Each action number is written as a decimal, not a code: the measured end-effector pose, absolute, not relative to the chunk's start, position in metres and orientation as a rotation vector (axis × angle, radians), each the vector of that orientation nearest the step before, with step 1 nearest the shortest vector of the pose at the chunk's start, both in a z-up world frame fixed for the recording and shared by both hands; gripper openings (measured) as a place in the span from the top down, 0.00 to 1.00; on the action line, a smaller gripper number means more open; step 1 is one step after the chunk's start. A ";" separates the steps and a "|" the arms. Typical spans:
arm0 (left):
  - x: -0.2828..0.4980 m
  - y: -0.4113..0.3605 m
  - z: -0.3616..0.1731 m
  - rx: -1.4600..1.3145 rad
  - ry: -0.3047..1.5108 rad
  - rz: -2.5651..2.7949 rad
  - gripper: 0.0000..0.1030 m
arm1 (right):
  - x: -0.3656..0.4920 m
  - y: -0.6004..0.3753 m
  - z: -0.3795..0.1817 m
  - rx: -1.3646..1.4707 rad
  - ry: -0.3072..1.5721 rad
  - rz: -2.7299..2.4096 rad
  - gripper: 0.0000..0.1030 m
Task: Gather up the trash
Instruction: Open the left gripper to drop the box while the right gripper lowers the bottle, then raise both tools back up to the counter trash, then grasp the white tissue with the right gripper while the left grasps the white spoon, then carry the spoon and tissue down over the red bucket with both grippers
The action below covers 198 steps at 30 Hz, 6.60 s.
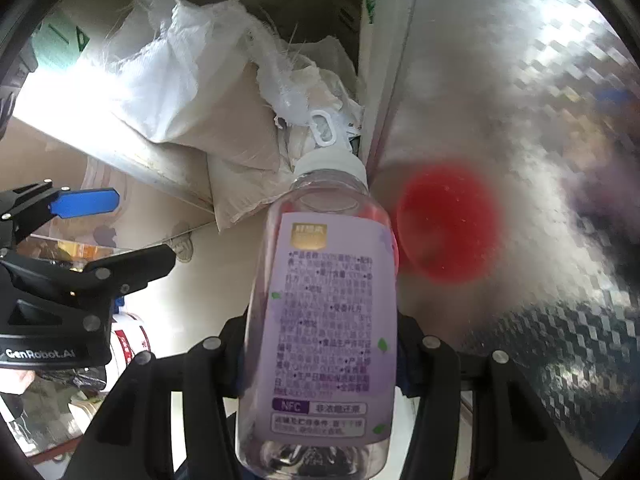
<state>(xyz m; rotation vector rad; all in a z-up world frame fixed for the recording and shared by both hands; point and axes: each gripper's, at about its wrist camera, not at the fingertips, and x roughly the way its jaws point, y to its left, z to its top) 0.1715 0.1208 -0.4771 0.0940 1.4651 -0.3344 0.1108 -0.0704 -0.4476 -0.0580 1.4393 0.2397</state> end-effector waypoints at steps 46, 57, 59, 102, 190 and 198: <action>0.140 0.114 -0.150 0.092 1.078 -0.360 0.20 | 0.065 -0.094 -0.133 -0.149 1.038 0.032 0.18; 0.190 0.042 -0.101 0.149 1.005 -0.487 0.20 | 0.086 -0.151 -0.094 -0.113 0.967 -0.116 0.16; 0.200 0.029 -0.103 0.154 1.009 -0.501 0.20 | 0.093 -0.164 -0.089 -0.108 0.971 -0.136 0.16; 0.280 -0.038 -0.171 0.155 1.203 -0.525 0.20 | 0.174 -0.209 -0.172 -0.054 1.233 0.062 0.91; 0.203 0.042 -0.177 0.083 1.207 -0.361 0.97 | 0.116 -0.134 -0.150 0.095 1.186 0.166 0.90; 0.178 0.085 -0.228 0.072 1.275 -0.308 0.97 | 0.102 -0.084 -0.200 0.097 1.246 0.229 0.90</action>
